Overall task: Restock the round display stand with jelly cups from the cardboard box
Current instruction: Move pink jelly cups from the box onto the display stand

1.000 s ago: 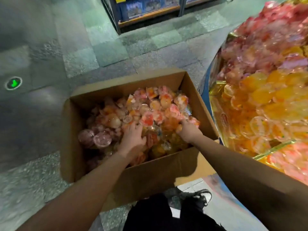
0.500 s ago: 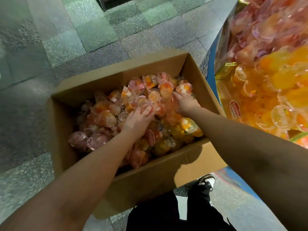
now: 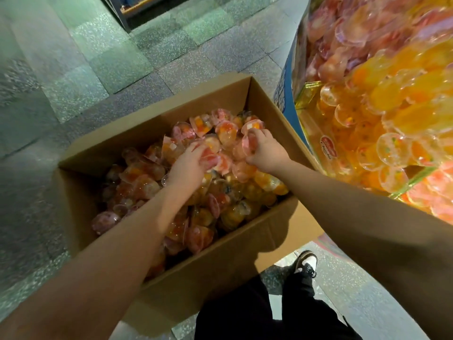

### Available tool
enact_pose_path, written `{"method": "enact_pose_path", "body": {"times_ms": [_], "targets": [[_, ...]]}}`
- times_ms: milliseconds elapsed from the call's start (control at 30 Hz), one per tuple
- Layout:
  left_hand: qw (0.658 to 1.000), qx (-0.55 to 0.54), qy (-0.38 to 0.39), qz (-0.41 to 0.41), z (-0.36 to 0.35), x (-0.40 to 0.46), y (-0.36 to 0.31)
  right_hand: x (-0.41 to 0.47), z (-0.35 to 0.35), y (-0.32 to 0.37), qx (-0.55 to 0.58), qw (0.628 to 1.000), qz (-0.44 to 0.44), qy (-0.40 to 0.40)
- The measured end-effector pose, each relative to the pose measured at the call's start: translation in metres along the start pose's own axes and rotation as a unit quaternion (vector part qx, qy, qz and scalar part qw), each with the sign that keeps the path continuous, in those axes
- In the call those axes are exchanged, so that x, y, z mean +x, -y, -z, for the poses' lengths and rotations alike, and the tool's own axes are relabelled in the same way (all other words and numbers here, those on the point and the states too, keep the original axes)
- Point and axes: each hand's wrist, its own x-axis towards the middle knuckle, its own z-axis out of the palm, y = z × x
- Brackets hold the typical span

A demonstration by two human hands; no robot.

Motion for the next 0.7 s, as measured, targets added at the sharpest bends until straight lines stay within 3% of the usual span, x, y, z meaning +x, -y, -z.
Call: {"method": "enact_pose_path", "body": {"times_ms": [100, 167, 300, 500, 700], "targets": [[0.978, -0.194, 0.005, 0.077, 0.02, -0.024, -0.027, -0.043, 0.022, -0.014, 0.091, 0.995, -0.019, -0.036], [0.953, -0.288, 0.048, 0.077, 0.024, -0.041, -0.043, -0.08, 0.039, -0.036, 0.112, 0.992, -0.022, -0.046], [0.926, -0.351, 0.133, 0.042, 0.004, -0.053, -0.085, -0.151, 0.064, -0.091, 0.134, 0.986, -0.044, -0.088], [0.94, -0.27, 0.201, -0.058, -0.061, -0.075, -0.198, -0.256, 0.093, -0.182, 0.162, 0.968, -0.134, -0.135], [0.904, -0.226, 0.353, -0.08, -0.119, -0.1, -0.307, -0.327, 0.115, -0.27, 0.143, 0.947, -0.217, -0.186]]}}
